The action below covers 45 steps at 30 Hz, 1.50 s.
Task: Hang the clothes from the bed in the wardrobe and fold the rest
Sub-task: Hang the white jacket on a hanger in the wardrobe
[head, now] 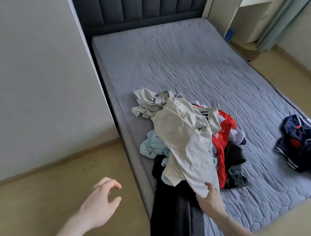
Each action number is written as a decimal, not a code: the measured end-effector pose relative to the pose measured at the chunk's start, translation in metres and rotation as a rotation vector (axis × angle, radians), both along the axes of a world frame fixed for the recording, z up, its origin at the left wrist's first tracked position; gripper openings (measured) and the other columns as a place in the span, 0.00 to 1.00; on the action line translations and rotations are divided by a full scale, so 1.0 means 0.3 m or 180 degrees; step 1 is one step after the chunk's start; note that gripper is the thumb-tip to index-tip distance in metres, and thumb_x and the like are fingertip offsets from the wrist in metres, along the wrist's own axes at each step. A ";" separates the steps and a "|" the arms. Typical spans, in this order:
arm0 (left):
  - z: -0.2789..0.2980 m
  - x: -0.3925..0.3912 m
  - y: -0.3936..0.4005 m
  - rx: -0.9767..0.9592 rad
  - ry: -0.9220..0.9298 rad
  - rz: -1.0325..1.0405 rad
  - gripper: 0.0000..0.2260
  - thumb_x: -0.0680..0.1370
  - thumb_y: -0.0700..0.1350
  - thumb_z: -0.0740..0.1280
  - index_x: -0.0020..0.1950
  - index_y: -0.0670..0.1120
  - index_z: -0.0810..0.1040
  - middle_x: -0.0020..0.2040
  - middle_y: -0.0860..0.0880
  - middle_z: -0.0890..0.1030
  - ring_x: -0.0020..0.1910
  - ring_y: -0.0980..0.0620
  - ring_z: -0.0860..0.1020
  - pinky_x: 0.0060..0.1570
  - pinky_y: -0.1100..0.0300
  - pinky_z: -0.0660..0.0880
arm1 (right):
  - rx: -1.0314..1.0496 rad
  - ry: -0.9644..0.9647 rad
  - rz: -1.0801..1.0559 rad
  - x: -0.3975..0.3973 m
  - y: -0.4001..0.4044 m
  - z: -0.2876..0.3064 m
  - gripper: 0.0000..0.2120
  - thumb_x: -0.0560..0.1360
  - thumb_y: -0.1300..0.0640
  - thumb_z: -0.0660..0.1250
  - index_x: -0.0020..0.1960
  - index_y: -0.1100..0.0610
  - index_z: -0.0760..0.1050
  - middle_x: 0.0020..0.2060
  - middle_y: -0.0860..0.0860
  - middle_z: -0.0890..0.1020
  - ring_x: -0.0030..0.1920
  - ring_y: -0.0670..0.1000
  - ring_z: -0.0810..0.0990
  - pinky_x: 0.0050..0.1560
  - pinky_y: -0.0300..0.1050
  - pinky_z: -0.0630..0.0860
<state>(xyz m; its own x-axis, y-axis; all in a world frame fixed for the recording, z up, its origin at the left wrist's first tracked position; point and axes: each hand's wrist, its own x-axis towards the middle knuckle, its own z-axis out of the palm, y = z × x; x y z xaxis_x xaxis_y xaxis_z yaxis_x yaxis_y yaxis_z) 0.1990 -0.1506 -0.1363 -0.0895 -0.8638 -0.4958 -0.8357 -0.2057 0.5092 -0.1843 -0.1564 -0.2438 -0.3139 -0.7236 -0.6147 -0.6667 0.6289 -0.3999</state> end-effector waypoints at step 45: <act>0.181 -0.719 0.302 -0.0920 0.0800 0.1166 0.53 0.68 0.60 0.80 0.82 0.64 0.48 0.80 0.71 0.49 0.80 0.63 0.55 0.74 0.56 0.63 | -0.0853 -0.3250 0.1853 -0.014 0.023 0.687 0.14 0.79 0.53 0.66 0.39 0.60 0.69 0.35 0.56 0.71 0.39 0.53 0.71 0.45 0.47 0.70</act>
